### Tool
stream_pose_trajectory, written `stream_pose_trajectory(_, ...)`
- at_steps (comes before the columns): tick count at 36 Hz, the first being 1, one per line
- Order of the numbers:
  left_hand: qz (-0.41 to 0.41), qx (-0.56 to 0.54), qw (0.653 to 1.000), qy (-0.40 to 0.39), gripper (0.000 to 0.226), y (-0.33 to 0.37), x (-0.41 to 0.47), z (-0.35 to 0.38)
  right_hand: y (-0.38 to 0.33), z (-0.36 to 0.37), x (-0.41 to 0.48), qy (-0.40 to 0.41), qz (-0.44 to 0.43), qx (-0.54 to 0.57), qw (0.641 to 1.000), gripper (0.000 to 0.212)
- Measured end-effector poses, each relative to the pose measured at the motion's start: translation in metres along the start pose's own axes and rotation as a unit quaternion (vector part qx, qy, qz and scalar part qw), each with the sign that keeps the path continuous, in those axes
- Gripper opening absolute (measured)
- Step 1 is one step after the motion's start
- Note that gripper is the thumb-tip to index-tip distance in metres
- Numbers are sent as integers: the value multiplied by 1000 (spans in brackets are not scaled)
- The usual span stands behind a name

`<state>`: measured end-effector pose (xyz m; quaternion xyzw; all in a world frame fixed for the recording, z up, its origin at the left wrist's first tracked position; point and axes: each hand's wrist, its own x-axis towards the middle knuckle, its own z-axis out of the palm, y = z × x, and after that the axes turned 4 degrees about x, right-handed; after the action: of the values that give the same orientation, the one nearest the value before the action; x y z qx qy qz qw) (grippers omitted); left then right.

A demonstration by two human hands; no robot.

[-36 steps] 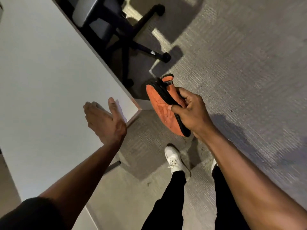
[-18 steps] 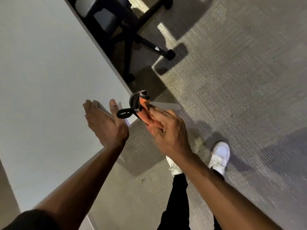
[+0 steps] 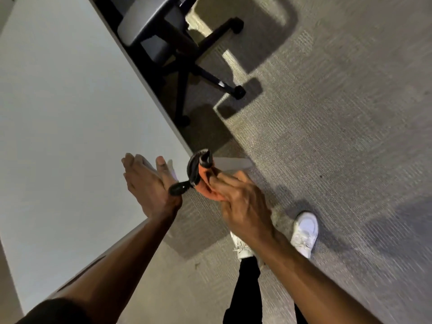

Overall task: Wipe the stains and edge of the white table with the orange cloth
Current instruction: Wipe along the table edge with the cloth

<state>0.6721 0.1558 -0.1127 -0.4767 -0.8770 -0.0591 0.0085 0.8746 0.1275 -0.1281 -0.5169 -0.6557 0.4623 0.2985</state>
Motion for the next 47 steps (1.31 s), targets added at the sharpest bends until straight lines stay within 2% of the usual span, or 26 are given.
stream_pose_trajectory(4,0,-1,1000,12,81,-1,2,2,-9,2,8,-1,-12,-25,1000,57)
stream_pose_trajectory(7,-18,-5,1000,12,64,-1,3,2,-18,3,46,-21,-46,-69,996,51)
stream_pose_trajectory(10,-12,-36,999,30,52,-1,0,3,-31,5,90,-25,-72,-122,990,56)
stream_pose_trajectory(14,-36,-74,996,41,76,2,-7,-1,-42,9,118,-6,-66,-117,991,52)
stream_pose_trajectory(17,-40,-77,996,33,73,2,-7,-3,-39,9,100,-16,-57,-103,993,47)
stream_pose_trajectory(21,-29,-57,997,40,46,0,-3,-3,-27,5,40,-2,-20,-69,997,59)
stream_pose_trajectory(25,-29,-34,999,17,73,-2,-1,-2,-25,1,5,-6,11,-62,998,69)
stream_pose_trajectory(30,-24,-21,999,6,55,-5,0,2,-31,1,50,-20,20,-38,999,62)
stream_pose_trajectory(34,-28,-46,998,22,66,0,-4,-2,-48,0,118,-31,-1,-18,999,48)
stream_pose_trajectory(40,-48,-48,998,10,73,1,-5,-2,-73,10,213,-58,1,-47,997,41)
stream_pose_trajectory(44,-52,-35,998,-6,72,1,-4,-3,-73,8,219,-95,29,-20,995,54)
stream_pose_trajectory(47,-52,-41,998,-12,70,3,-4,-7,-62,11,197,-88,47,9,995,59)
